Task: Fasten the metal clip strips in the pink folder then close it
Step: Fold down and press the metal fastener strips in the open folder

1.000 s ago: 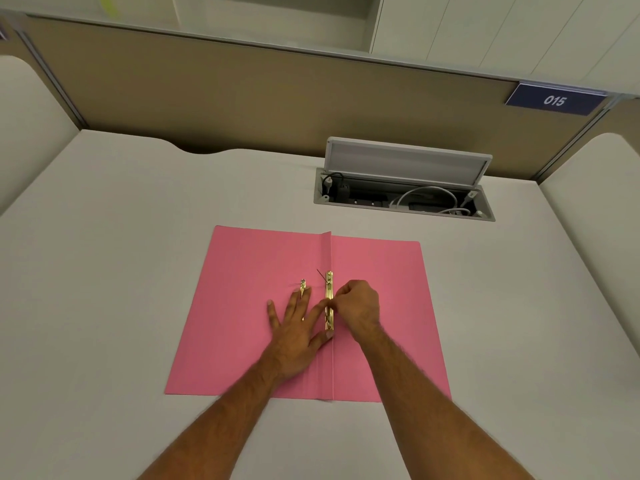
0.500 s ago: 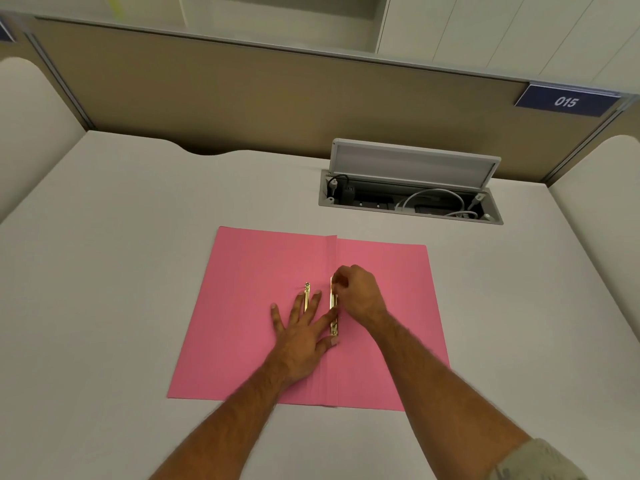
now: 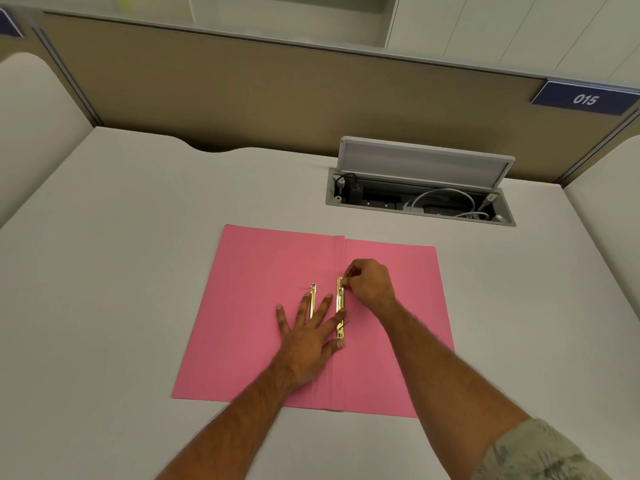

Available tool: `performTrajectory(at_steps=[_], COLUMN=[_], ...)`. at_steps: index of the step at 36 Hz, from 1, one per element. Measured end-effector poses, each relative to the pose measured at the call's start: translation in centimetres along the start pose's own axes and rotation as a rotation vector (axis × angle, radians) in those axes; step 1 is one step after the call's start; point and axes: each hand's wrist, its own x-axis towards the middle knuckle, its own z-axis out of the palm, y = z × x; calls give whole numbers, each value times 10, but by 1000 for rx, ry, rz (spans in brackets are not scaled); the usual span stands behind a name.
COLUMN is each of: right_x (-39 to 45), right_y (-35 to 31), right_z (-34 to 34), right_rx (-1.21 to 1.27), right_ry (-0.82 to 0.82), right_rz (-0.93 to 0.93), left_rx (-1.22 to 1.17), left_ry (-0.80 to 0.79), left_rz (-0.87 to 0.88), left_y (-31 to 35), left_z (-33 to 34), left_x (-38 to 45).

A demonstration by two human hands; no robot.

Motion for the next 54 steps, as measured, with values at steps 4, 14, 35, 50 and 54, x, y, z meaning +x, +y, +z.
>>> performTrajectory(at_steps=[4,14,35,50,54], right_x=[3,11,23,6,-3], right_y=[-2,-6,-8,-1,2], right_z=[-1,-4,5,0,-3], right_rx=[20,-98,93,220,223], right_ry=[-29,-121,-18,33,-4], right_rz=[-31,-190,134,222,221], left_rx=[20,21,5,-25,-39], left_ry=[21,18,-7,-77,-80], left_rz=[26,28,12,20,9], left_y=[-1,-1,-2,-3,-3], left_z=[2,2,2,-5,-6], left_x=[0,0,0,1,2])
